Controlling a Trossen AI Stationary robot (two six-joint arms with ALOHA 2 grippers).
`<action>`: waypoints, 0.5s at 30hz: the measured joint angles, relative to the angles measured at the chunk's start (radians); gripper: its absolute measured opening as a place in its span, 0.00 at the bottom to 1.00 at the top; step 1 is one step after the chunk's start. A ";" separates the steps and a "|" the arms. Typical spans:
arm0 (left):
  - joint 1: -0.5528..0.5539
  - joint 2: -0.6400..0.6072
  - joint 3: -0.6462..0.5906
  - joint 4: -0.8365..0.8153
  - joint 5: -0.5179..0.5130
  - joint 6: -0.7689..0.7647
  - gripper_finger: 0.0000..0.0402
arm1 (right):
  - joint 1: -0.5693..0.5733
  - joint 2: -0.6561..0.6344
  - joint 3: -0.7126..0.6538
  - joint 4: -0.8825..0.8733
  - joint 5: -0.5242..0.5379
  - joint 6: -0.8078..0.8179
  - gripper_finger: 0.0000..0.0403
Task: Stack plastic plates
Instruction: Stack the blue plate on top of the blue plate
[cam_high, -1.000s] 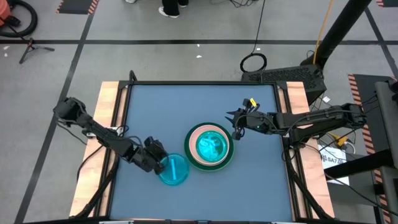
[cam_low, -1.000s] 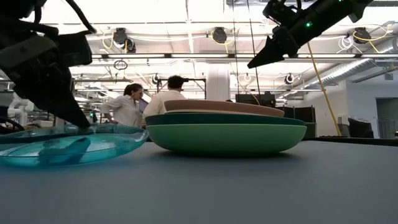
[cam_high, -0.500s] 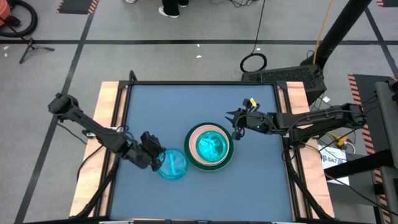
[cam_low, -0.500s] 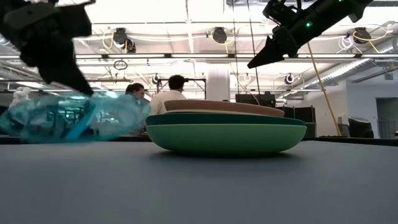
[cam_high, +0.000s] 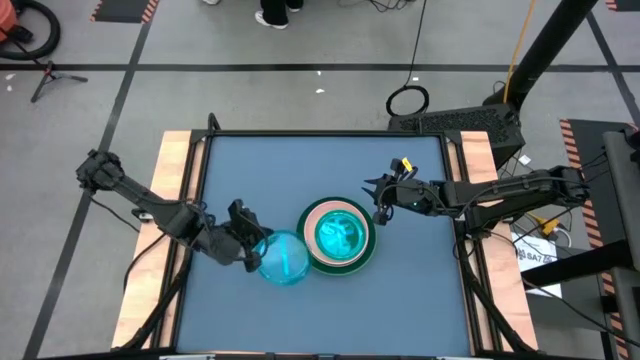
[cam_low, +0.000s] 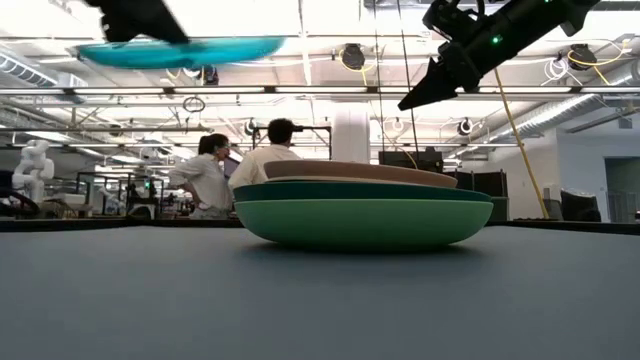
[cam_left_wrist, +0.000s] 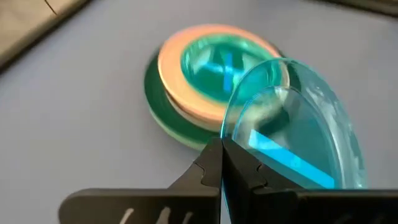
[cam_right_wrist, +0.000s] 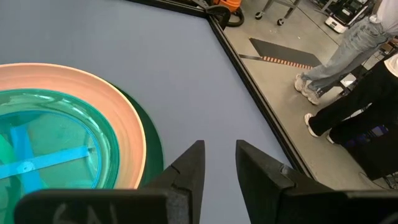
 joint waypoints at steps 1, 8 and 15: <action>0.014 0.000 0.014 0.005 -0.006 0.012 0.01 | 0.000 0.000 0.000 0.000 0.000 0.000 0.21; 0.159 0.020 0.033 0.103 -0.026 0.082 0.01 | 0.000 0.000 0.000 0.000 0.000 -0.005 0.21; 0.304 0.103 0.033 0.191 -0.004 0.119 0.01 | 0.000 0.000 0.000 -0.005 0.000 -0.007 0.21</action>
